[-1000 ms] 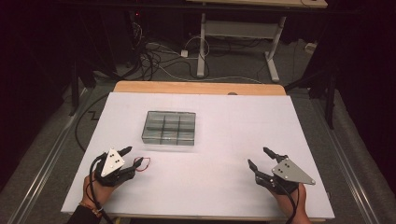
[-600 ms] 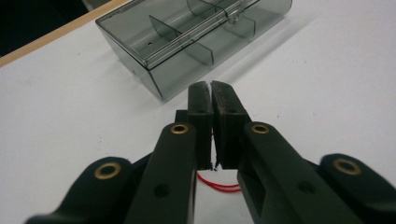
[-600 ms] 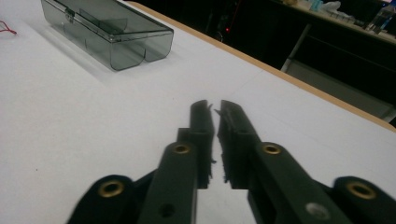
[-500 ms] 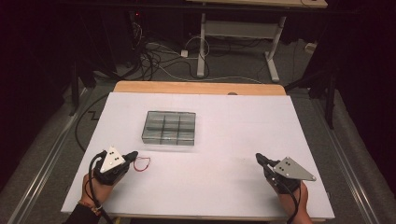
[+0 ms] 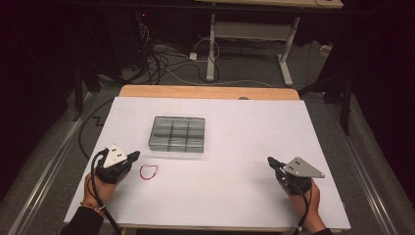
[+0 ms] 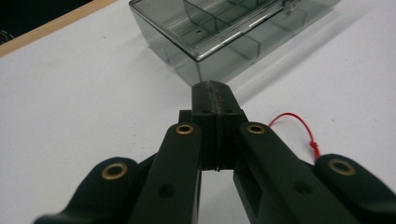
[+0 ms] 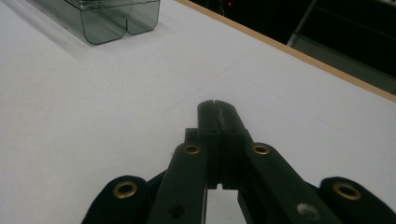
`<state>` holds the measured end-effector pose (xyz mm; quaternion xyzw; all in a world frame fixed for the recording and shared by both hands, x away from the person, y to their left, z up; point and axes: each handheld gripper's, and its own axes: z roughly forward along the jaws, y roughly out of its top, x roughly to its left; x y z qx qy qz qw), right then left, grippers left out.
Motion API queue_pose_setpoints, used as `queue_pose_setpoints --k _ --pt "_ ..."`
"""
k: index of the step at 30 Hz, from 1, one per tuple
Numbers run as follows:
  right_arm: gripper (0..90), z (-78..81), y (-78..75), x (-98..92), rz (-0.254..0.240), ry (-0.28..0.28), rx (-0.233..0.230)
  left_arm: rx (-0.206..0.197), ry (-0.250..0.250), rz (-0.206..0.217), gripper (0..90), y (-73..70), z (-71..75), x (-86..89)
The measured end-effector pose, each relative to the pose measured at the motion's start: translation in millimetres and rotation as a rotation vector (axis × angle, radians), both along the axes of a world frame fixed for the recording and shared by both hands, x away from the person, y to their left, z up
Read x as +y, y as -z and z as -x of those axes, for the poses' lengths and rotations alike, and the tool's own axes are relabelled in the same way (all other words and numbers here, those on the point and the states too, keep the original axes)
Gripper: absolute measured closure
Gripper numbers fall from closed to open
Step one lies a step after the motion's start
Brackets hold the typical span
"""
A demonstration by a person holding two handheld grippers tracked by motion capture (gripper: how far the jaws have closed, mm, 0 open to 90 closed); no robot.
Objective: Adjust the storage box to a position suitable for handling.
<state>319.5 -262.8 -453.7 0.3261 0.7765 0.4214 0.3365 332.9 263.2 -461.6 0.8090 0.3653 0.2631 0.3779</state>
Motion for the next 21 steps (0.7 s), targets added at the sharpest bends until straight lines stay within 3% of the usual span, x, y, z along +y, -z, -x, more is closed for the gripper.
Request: queue_pose_setpoints --k 3,5,9,10,11,13,21 --pt "90.0 -7.5 1.2 -1.2 -0.01 0.012 0.018 0.027 -0.005 -0.008 87.9 -0.5 -13.0 2.6" --pt "90.0 -14.7 1.0 -1.2 -0.006 0.026 0.017 0.05 -0.007 0.019 87.9 -1.2 -21.9 4.6" --pt "90.0 -32.0 -0.3 3.2 -0.002 0.051 0.037 0.064 -0.023 0.01 87.9 -2.9 -36.1 5.2" --pt "90.0 -36.2 -0.5 5.6 -0.013 0.052 0.045 0.076 -0.024 0.024 87.9 -3.1 -41.4 5.4" --pt "90.0 -40.7 -0.9 8.1 -0.01 0.046 0.049 0.087 -0.027 -0.013 87.9 -3.4 -50.9 2.5" --pt "90.0 -49.2 -1.8 16.3 -0.01 0.044 0.055 0.091 -0.03 -0.031 87.8 -3.5 -55.7 1.2" --pt "90.0 -81.6 -2.1 62.1 0.041 -0.013 0.104 0.146 -0.032 -0.066 87.9 -6.2 -96.1 -3.8"
